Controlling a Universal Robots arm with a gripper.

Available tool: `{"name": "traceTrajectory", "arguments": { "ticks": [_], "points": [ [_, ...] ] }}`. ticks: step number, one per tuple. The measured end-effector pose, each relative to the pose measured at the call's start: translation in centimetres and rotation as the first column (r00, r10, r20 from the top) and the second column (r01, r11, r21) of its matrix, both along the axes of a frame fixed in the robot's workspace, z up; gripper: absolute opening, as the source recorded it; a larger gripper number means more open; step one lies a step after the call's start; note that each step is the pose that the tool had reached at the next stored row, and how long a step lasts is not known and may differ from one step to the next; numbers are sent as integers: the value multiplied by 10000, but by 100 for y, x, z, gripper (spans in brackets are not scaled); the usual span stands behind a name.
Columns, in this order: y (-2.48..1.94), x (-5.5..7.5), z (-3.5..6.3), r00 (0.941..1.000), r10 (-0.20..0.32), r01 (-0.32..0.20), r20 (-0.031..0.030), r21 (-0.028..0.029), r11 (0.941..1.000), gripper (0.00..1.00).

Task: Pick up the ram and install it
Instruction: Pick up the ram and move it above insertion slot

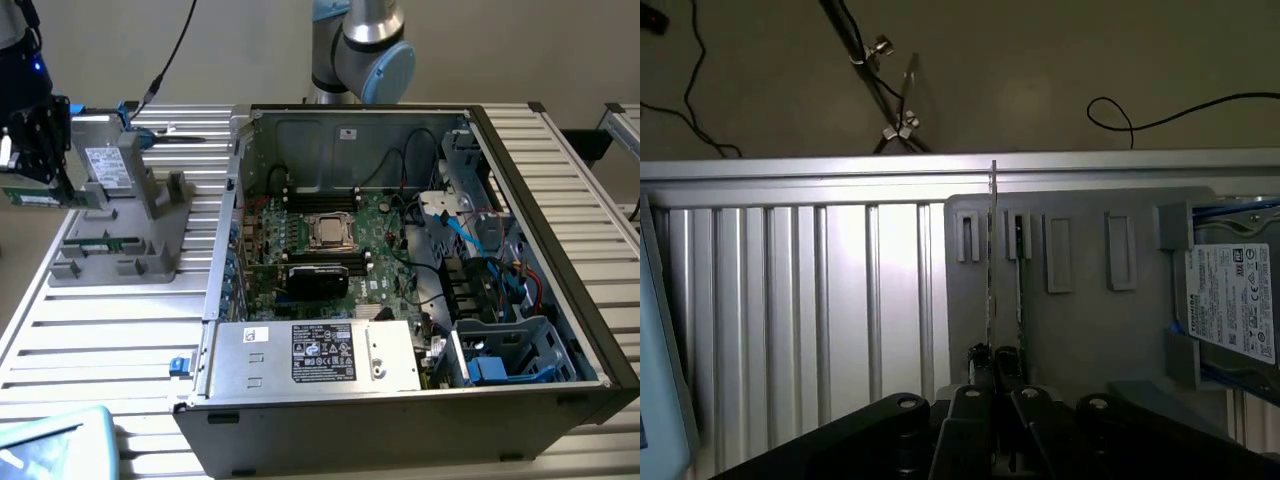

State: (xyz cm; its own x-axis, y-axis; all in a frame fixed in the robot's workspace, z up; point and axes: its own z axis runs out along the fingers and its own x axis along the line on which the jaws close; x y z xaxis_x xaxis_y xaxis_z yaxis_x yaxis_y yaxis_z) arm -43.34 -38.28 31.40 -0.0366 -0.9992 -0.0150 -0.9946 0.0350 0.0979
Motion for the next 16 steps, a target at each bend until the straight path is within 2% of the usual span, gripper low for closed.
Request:
{"name": "traceTrajectory", "arguments": {
  "ticks": [3,12,16],
  "points": [
    [0,5,55,10000,0,0,-48,0,10000,13],
    [-2,26,188,10000,1,-1,-83,0,10000,13],
    [-2,59,286,9998,1,-1,-174,0,10000,13]
  ]
}}
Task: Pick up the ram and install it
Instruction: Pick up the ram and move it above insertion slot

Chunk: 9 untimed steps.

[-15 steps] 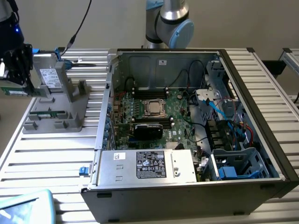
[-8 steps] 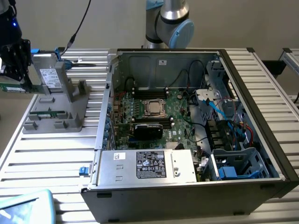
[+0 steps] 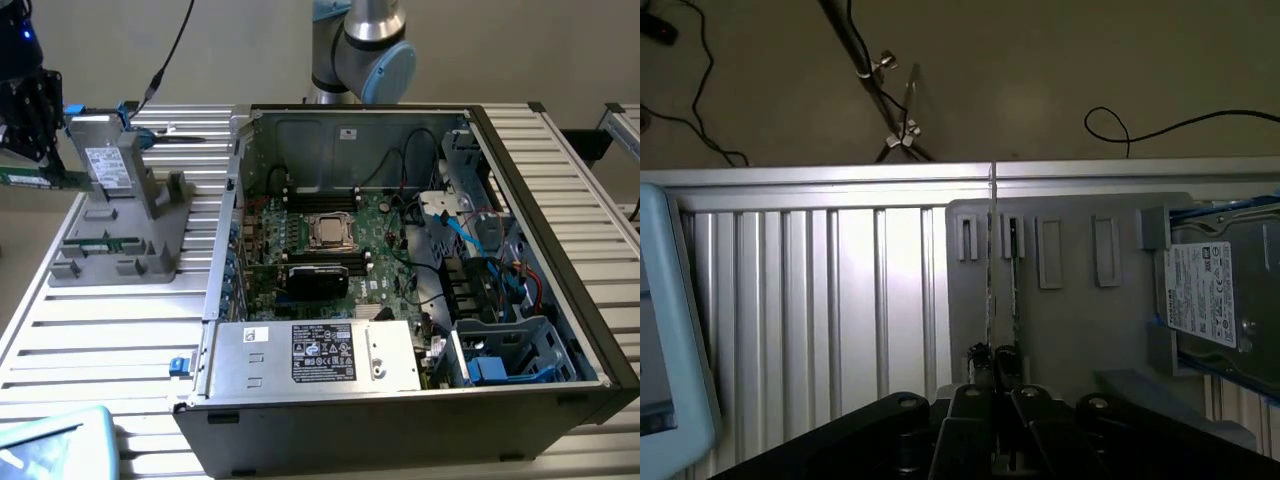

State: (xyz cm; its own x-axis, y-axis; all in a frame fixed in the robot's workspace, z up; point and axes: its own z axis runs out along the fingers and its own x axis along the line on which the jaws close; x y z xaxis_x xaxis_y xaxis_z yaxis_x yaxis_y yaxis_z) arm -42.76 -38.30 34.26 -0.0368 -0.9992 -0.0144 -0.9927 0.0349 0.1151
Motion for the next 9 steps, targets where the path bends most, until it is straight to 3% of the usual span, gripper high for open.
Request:
{"name": "traceTrajectory", "arguments": {
  "ticks": [3,9],
  "points": [
    [0,23,77,10000,0,0,-73,0,10000,13],
    [0,90,191,9999,-1,1,-142,1,10000,13]
  ]
}}
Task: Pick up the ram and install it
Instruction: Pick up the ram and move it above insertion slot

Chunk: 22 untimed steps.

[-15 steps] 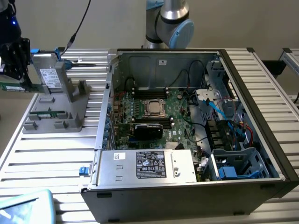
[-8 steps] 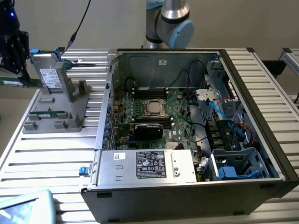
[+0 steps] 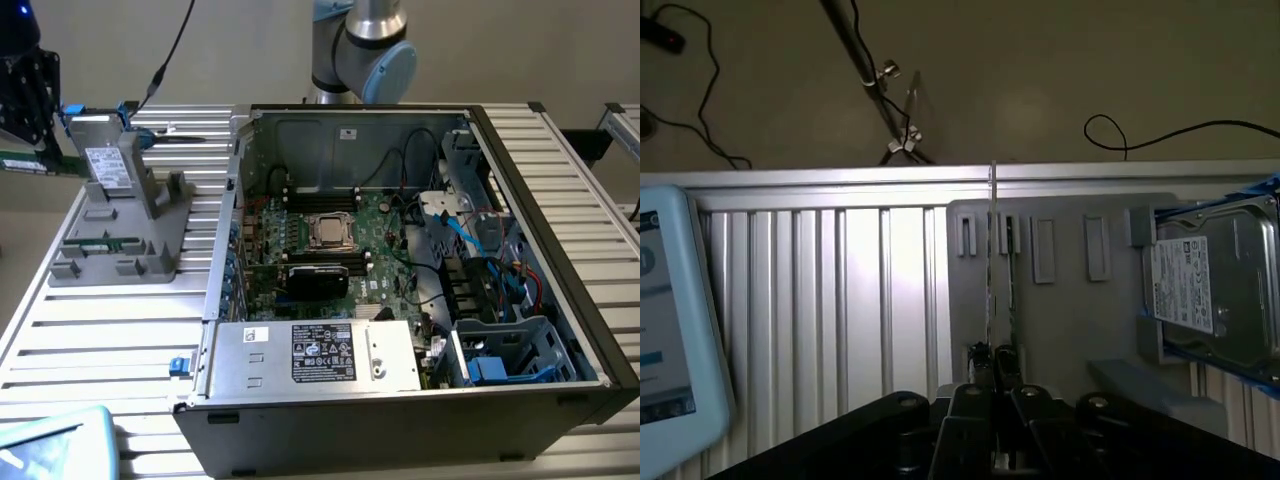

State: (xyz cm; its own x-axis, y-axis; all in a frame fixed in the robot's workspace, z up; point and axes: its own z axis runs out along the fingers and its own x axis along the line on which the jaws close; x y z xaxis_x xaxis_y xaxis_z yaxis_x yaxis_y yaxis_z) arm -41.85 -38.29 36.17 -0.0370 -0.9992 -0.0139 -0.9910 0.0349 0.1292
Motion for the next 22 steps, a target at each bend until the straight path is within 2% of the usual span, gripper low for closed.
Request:
{"name": "traceTrajectory", "arguments": {
  "ticks": [8,22],
  "points": [
    [0,114,111,9999,1,-1,-108,-1,10000,13],
    [0,285,209,9998,0,0,-176,0,10000,13]
  ]
}}
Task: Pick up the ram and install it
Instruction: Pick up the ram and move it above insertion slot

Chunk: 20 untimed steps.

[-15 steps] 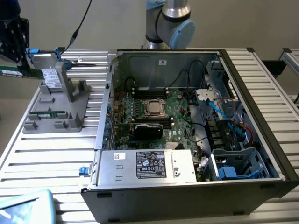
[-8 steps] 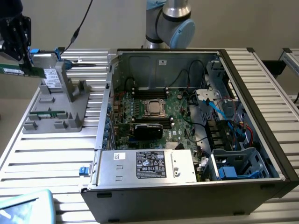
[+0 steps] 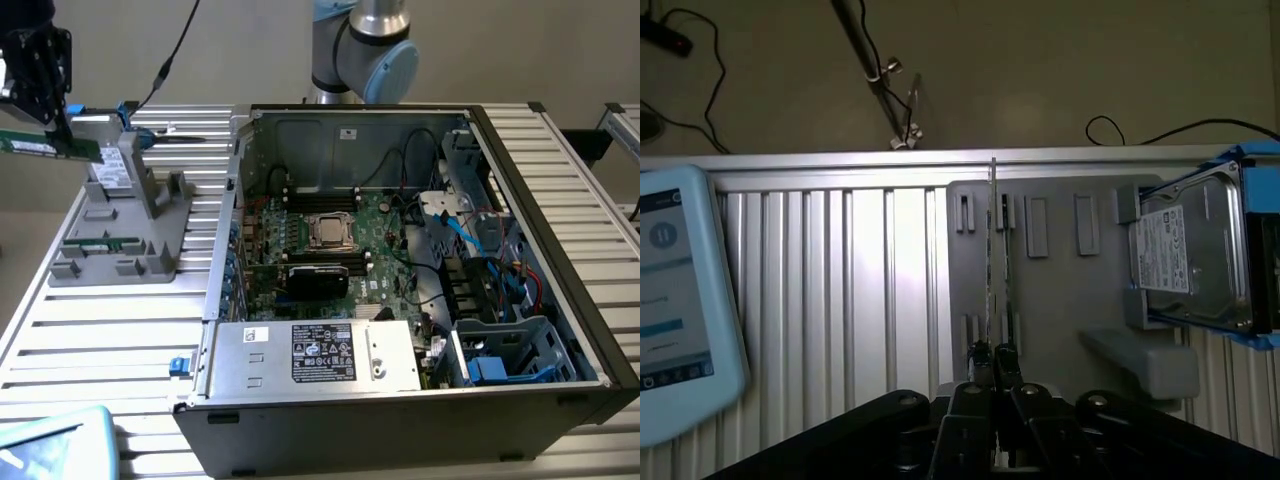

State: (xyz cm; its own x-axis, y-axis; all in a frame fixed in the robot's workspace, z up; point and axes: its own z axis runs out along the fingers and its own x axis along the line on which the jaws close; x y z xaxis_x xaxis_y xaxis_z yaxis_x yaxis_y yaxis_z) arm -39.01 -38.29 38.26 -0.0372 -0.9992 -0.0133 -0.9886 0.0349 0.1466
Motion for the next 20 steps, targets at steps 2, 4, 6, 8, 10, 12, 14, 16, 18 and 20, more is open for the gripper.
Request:
{"name": "traceTrajectory", "arguments": {
  "ticks": [2,4,6,8,10,12,14,16,18,20],
  "points": [
    [0,42,18,10000,0,0,-20,-1,10000,13],
    [0,93,39,10000,0,0,-42,-1,10000,13],
    [0,149,61,10000,0,0,-69,-1,10000,13],
    [0,205,84,10000,-1,1,-96,-1,10000,13],
    [0,261,108,9999,0,0,-124,0,10000,13],
    [0,312,129,9999,0,0,-152,-1,10000,13],
    [0,358,148,9998,0,0,-178,0,10000,13],
    [0,402,166,9998,0,0,-205,-1,10000,13],
    [0,446,182,9997,0,0,-232,0,10000,13],
    [0,487,199,9997,0,0,-258,0,10000,13]
  ]
}}
